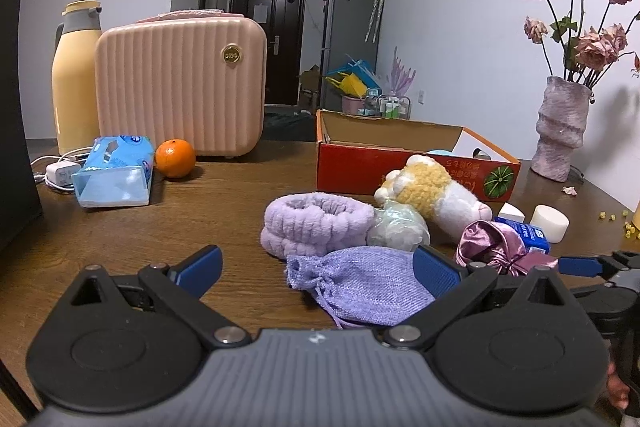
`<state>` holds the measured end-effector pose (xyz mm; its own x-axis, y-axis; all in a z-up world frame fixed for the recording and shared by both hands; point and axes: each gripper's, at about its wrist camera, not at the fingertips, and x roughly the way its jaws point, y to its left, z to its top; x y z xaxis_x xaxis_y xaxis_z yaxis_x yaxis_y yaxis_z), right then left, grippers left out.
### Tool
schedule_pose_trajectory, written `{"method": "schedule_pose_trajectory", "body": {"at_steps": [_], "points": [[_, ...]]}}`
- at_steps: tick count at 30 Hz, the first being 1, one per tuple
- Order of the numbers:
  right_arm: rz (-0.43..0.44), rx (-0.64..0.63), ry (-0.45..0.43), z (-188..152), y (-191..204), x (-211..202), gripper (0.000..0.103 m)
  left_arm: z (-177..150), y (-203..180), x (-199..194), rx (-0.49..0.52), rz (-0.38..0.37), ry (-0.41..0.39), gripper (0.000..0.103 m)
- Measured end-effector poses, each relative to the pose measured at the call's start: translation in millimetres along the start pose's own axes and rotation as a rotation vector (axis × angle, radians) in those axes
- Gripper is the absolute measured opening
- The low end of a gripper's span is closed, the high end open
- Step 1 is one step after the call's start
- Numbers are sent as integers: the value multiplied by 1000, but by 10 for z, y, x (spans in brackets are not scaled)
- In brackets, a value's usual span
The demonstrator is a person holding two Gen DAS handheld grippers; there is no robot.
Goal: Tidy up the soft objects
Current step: 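Grasp the pink satin scrunchie with the right tool and lift it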
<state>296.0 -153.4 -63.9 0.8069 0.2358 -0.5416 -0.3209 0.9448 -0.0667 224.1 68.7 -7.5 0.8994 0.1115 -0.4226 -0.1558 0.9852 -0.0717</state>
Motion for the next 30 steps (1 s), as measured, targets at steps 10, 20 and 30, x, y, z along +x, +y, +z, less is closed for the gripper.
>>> {"method": "schedule_pose_trajectory", "body": {"at_steps": [10, 20, 30], "points": [[32, 36, 85, 77, -53, 303, 46, -44, -18, 75, 10, 9, 26, 103], [68, 104, 57, 34, -158, 207, 32, -54, -21, 99, 13, 14, 35, 103], [42, 150, -82, 85, -297, -63, 31, -89, -77, 196, 31, 8, 63, 103]]}}
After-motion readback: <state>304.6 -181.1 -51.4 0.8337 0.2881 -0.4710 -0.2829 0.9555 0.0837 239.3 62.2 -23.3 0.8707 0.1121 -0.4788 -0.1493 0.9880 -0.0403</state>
